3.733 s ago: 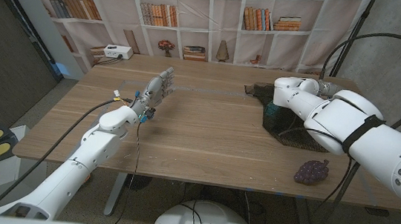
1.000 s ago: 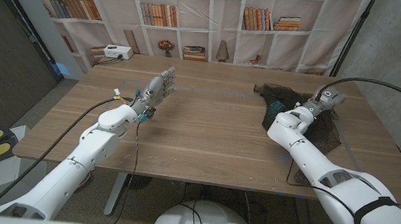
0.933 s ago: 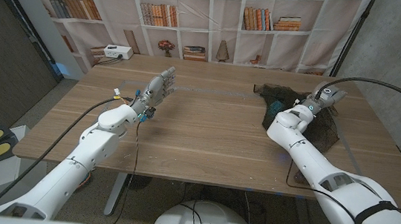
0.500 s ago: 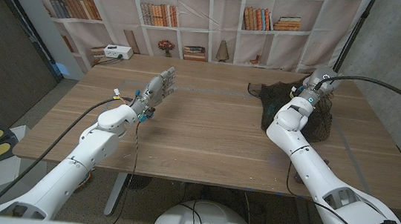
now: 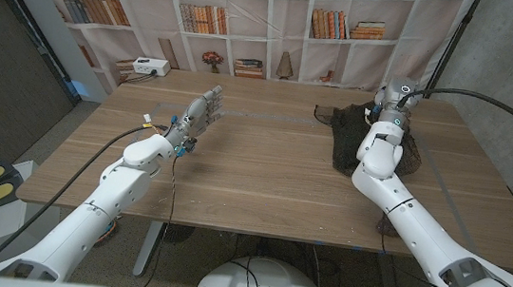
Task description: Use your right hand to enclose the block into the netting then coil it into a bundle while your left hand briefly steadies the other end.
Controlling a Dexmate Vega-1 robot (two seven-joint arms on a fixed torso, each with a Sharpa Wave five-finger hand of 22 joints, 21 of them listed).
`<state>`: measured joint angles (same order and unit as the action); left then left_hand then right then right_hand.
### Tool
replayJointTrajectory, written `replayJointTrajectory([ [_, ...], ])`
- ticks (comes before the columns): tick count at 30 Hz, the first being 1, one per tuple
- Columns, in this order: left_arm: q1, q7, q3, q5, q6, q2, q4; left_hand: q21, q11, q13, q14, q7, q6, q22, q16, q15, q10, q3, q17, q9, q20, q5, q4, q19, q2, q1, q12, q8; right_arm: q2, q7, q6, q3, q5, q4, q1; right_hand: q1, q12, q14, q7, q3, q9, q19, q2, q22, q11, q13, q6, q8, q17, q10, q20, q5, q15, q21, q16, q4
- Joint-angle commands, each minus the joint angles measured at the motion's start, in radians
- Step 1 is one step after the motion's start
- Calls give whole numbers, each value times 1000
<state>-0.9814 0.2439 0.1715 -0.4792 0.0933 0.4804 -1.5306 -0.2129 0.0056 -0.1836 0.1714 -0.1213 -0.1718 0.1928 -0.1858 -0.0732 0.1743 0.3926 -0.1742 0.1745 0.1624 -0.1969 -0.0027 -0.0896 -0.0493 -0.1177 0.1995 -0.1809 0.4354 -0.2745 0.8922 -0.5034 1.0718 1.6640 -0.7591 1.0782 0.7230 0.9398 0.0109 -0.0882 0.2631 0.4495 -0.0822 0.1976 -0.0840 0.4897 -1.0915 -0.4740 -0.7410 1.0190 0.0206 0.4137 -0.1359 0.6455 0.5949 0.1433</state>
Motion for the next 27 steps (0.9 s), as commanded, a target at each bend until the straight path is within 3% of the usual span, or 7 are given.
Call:
replayJointTrajectory([
  [1,7,5,2,-1,3,-4,11,-7,0,-5,22,2,-57,6,2,2,85,2,-4,2,4,-9,-7,-2,-7,-1,5,-3,179,377,-185,-86,78,148,3,29,4,8,67,-1,0,10,-21,2,-4,-2,-68,-6,0,2,-8,10,-81,7,-7,-7],
  [5,5,3,2,-1,3,-5,9,-7,0,-5,22,2,-56,6,2,1,84,2,-4,2,5,-9,-8,-2,-9,-2,5,-4,213,500,-220,-111,83,169,30,31,-2,9,65,-2,-7,21,-20,1,-3,-11,-69,-5,-1,1,-12,11,-81,13,-16,-8],
  [14,-9,-6,-3,-1,3,-4,-4,-7,-3,-5,22,2,-55,6,2,2,84,3,-4,2,4,-8,-9,-2,-11,-4,5,-4,239,731,-257,-178,106,152,102,32,-10,5,58,-2,-20,33,-14,-1,9,-26,-68,-2,7,5,-13,15,-79,20,-37,-8],
  [27,-18,-10,-4,-3,3,-3,-14,-7,-3,-5,20,2,-54,6,1,3,85,3,-4,2,4,-8,-10,-2,-13,-5,5,-4,233,865,-332,-247,74,117,164,36,-21,-1,60,-6,-34,34,-17,-4,15,-34,-61,6,14,-9,-17,17,-80,23,-64,-11],
])
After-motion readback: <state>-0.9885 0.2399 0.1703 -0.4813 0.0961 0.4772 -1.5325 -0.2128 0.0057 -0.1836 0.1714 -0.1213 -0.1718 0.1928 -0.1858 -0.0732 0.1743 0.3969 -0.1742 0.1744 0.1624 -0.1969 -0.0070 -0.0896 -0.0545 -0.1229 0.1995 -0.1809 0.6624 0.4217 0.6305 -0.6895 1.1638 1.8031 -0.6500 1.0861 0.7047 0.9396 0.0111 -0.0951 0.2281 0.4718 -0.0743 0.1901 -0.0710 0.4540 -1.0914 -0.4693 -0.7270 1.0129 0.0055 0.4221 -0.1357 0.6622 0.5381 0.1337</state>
